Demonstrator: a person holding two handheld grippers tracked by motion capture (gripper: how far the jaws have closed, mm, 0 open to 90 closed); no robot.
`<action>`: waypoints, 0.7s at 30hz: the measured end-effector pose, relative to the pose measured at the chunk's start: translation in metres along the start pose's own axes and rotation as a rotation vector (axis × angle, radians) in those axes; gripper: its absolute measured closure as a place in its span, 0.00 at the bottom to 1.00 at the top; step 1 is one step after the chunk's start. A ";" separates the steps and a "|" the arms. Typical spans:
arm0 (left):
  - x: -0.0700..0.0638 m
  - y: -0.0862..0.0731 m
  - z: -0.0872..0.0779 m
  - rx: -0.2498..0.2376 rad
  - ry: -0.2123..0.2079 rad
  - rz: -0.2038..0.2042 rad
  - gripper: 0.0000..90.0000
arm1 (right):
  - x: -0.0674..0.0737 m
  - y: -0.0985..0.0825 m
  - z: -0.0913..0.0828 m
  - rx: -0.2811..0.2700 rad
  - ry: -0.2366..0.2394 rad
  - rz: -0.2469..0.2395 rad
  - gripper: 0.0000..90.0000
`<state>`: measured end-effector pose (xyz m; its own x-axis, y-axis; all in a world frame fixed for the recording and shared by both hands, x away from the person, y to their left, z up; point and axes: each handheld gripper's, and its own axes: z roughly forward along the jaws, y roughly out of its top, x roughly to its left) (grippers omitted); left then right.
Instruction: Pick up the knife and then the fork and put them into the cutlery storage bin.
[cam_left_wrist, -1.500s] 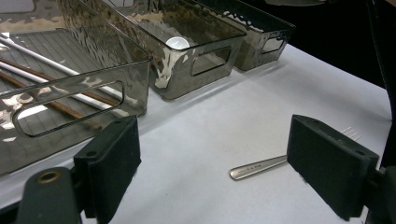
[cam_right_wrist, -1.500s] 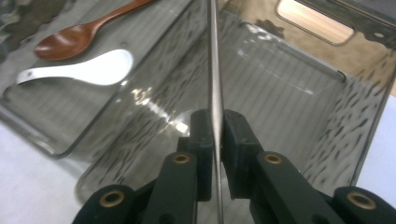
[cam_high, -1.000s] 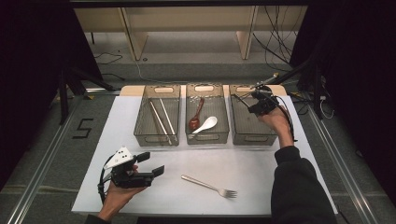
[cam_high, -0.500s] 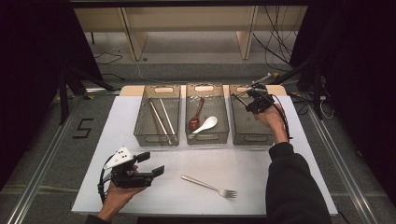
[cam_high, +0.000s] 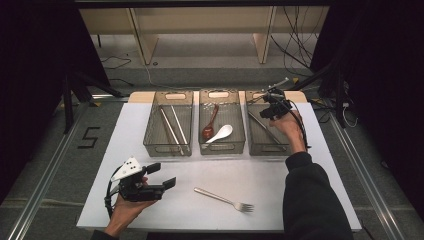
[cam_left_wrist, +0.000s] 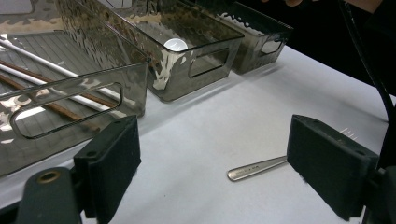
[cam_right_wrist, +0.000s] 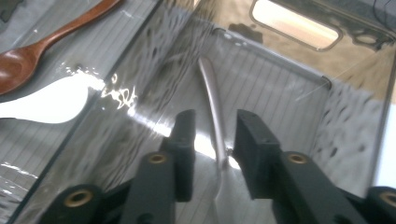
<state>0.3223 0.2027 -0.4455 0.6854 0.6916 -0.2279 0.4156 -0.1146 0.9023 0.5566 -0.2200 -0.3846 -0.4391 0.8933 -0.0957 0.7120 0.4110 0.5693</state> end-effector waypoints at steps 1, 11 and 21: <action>0.000 0.000 0.000 0.000 0.000 0.001 0.19 | 0.000 0.001 -0.002 -0.004 0.005 0.000 0.74; 0.000 0.000 0.000 -0.003 -0.001 -0.004 0.18 | 0.008 -0.001 -0.018 -0.055 0.055 0.001 0.52; 0.000 0.000 -0.001 -0.007 -0.002 -0.006 0.18 | 0.030 -0.011 -0.050 -0.108 0.187 -0.029 0.36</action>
<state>0.3220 0.2036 -0.4453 0.6842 0.6908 -0.2338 0.4152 -0.1054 0.9036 0.5083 -0.2071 -0.3527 -0.5600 0.8278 0.0345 0.6390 0.4050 0.6540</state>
